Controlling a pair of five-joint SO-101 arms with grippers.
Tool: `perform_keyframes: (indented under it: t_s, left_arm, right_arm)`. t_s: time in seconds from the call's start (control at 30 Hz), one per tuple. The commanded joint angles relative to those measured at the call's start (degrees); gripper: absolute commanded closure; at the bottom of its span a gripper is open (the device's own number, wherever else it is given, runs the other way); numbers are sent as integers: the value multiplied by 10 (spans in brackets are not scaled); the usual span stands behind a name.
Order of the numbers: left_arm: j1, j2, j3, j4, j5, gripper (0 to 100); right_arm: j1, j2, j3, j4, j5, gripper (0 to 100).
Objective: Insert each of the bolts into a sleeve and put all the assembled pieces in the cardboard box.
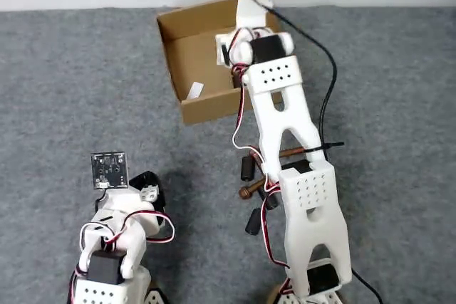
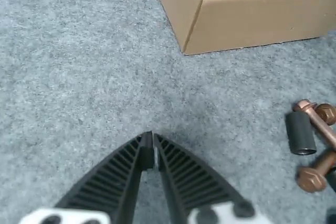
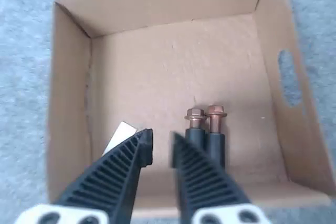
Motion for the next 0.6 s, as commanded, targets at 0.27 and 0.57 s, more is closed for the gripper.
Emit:
perform_keyframes:
  t_s: [0.27,0.57]
  left_arm:
    - [-4,-3,-4,-4,4,994]
    - [-32,-3,-4,-19,6,994]
  right_arm:
    - [-7,-11,-159,241,-3,990]
    - [7,-30,-142,249,-3,991]
